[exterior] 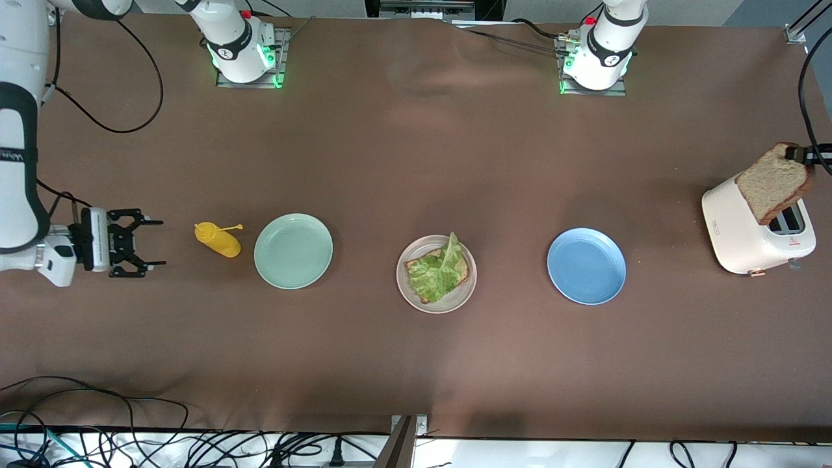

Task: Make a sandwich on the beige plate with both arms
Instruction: 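Lift the bread slice out of the toaster with the left gripper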

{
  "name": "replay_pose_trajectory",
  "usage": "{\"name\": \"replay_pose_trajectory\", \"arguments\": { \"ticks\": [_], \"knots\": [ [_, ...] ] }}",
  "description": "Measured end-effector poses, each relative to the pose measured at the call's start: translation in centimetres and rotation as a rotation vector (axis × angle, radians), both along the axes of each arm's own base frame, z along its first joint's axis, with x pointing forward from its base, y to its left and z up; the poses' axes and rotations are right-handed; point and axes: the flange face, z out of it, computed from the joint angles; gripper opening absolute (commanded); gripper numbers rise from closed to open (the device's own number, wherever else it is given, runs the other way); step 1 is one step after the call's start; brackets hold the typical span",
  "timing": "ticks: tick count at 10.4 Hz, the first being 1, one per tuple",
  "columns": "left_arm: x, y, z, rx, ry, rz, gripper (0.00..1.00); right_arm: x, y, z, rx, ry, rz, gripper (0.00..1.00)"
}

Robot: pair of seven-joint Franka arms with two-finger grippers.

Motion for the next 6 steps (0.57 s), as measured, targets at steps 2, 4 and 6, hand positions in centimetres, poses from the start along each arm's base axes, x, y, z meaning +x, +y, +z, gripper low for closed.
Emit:
{"name": "replay_pose_trajectory", "arguments": {
  "ticks": [2,4,6],
  "knots": [
    [1.1,-5.2,0.1,-0.039,0.01,0.062,0.0,-1.7,-0.3,4.0,-0.113,0.106,-0.164,1.0],
    [2.2,-11.2,-0.1,-0.095,0.028,0.131,0.0,-3.5,0.0,7.7,-0.191,0.185,-0.333,1.0],
    [3.7,-17.8,-1.1,-0.077,0.036,0.167,0.0,-4.2,0.9,11.0,-0.309,0.243,-0.501,1.0]
  ]
}}
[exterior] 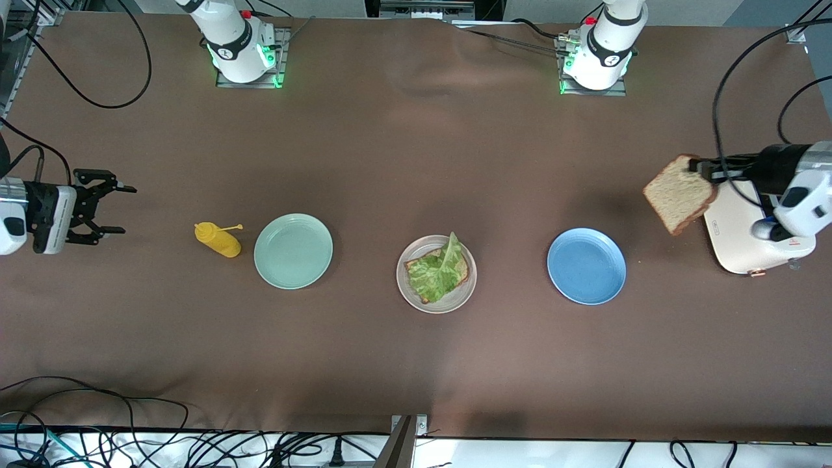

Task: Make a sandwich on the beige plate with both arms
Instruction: 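Lift the bread slice out of the toaster with the left gripper, then carry the bread slice with the left gripper over the beige plate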

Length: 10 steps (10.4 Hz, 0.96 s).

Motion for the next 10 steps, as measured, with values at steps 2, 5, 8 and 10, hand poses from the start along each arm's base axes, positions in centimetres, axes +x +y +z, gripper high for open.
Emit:
{"name": "replay_pose_trajectory", "arguments": {
  "ticks": [2,5,8,10],
  "knots": [
    [1.1,-7.2,-1.6,-0.007,0.001,0.031,0.0,0.1,4.5,4.8,-0.128,0.025,-0.152,1.0],
    [3.3,-14.3,-3.9,-0.082,-0.027,0.164,0.0,-1.2,9.9,9.9,-0.23,0.073,-0.409,1.0],
    [5.7,-19.5,-7.0,-0.141,-0.086,0.31,0.0,-2.0,14.2,12.3,-0.37,0.09,-0.594,1.0],
    [6.9,-22.2,-10.0,-0.186,-0.099,0.38,0.0,-2.9,17.2,14.4,-0.41,0.069,-0.657,1.0]
  ]
}}
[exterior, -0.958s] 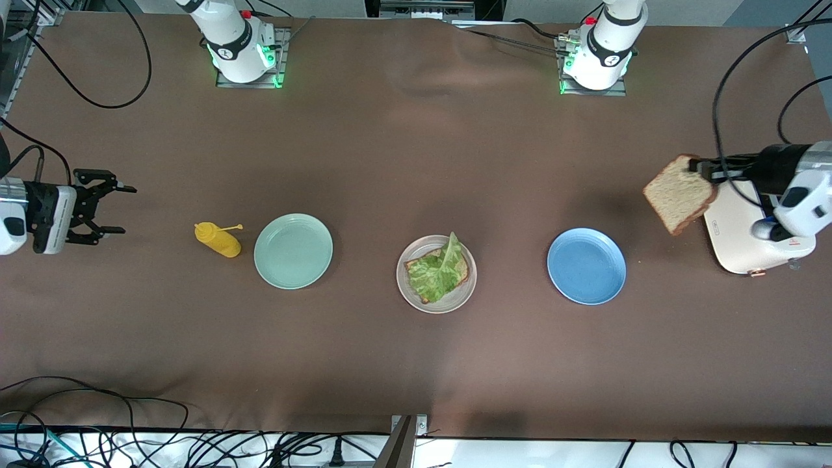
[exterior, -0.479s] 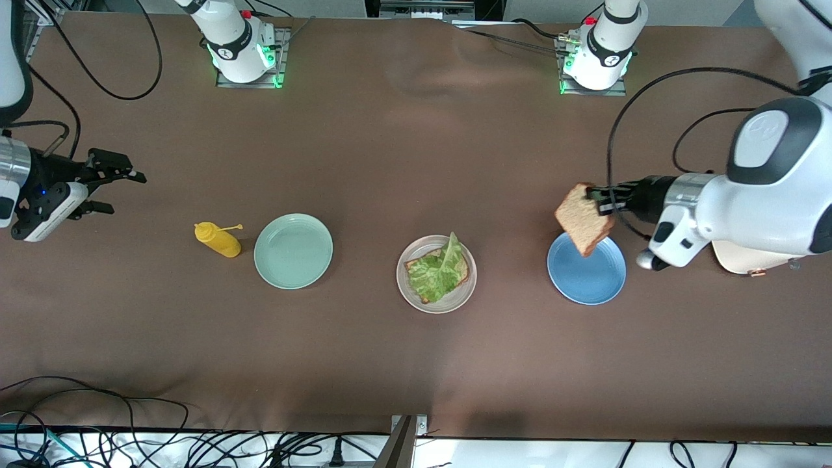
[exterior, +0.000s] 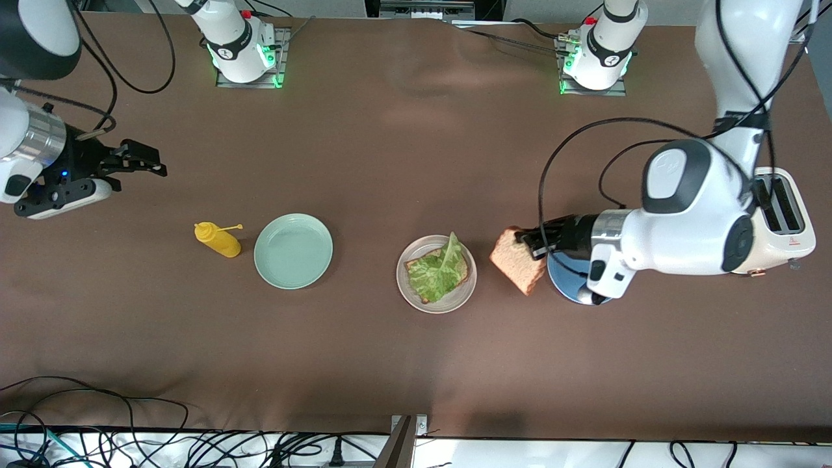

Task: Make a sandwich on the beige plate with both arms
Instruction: 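Carry the bread slice with the left gripper over the beige plate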

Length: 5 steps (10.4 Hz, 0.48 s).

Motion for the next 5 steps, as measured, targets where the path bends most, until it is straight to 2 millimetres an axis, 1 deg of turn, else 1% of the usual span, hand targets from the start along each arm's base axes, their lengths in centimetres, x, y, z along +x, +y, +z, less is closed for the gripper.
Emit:
{"name": "replay_pose_trajectory", "arguments": {
  "ticks": [1,3,4,5],
  "knots": [
    [0.6,-1.1,-0.9,-0.019,-0.017,0.044,0.0,-0.4,0.4,0.8,-0.015,-0.006,-0.011,1.0],
    [1.4,-3.8,-1.8,-0.043,-0.075,0.137,0.0,-0.6,0.2,1.6,-0.026,-0.014,-0.038,1.0],
    [1.4,-5.5,-2.3,-0.059,-0.092,0.159,0.0,-0.6,0.0,1.6,-0.028,-0.014,-0.048,1.0],
    [0.8,-7.4,-2.8,-0.065,-0.098,0.151,0.0,-0.6,0.0,1.6,-0.031,-0.014,-0.056,1.0]
  ]
}}
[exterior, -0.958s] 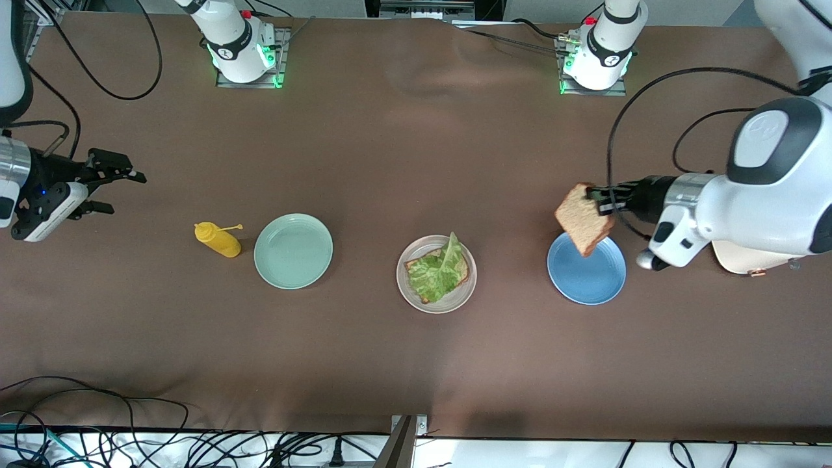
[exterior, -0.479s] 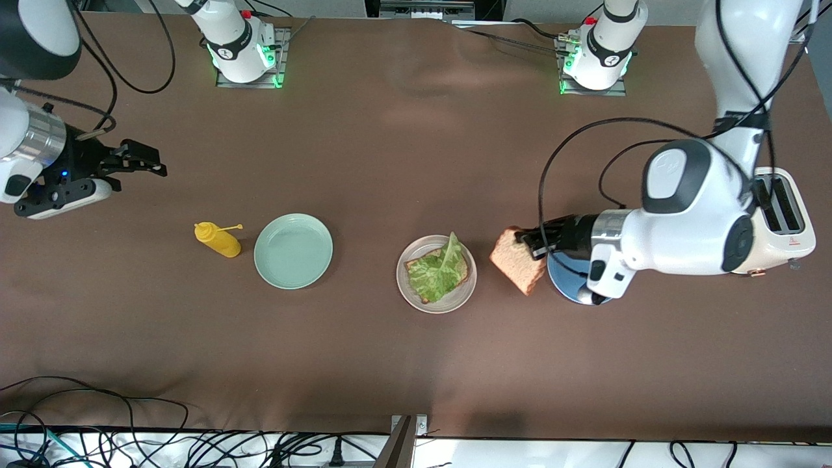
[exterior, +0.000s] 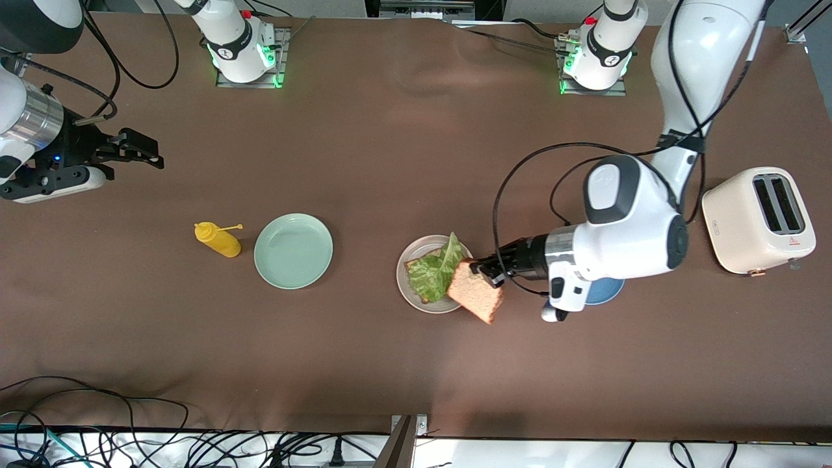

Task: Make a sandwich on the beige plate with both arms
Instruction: 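Carry the bread slice with the left gripper over the beige plate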

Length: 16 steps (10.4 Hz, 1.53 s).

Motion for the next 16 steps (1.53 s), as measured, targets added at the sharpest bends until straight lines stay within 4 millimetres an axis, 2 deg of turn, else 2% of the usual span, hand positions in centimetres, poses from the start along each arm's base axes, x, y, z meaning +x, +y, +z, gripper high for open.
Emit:
{"name": "replay_pose_trajectory", "arguments": {
  "ticks": [2,4,5,6,8,11,16],
  "knots": [
    [-1.8,-4.2,-1.2,0.001,0.01,-0.051,0.0,0.0,0.3,0.2,-0.014,-0.004,-0.017,1.0],
    [-3.6,-8.1,-3.7,0.007,0.014,-0.08,0.0,0.2,0.3,0.9,-0.025,-0.021,-0.023,1.0],
    [-4.3,-9.5,-5.4,0.011,0.015,-0.081,0.0,0.5,0.2,1.6,-0.025,-0.037,-0.024,1.0],
    [-4.5,-10.0,-6.7,0.014,0.018,-0.077,0.0,0.8,0.2,1.9,-0.025,-0.045,-0.025,1.0],
    [-4.2,-9.6,-7.7,0.021,0.023,-0.067,0.0,1.2,-0.2,1.6,-0.027,-0.042,-0.033,1.0],
    [-3.5,-8.5,-8.0,0.034,0.02,-0.05,0.0,1.6,-2.3,0.8,-0.031,-0.028,-0.068,1.0],
    [-3.4,-8.2,-9.1,0.04,0.03,-0.05,0.0,1.7,-3.0,0.7,-0.029,-0.023,-0.08,1.0]
  ]
}}
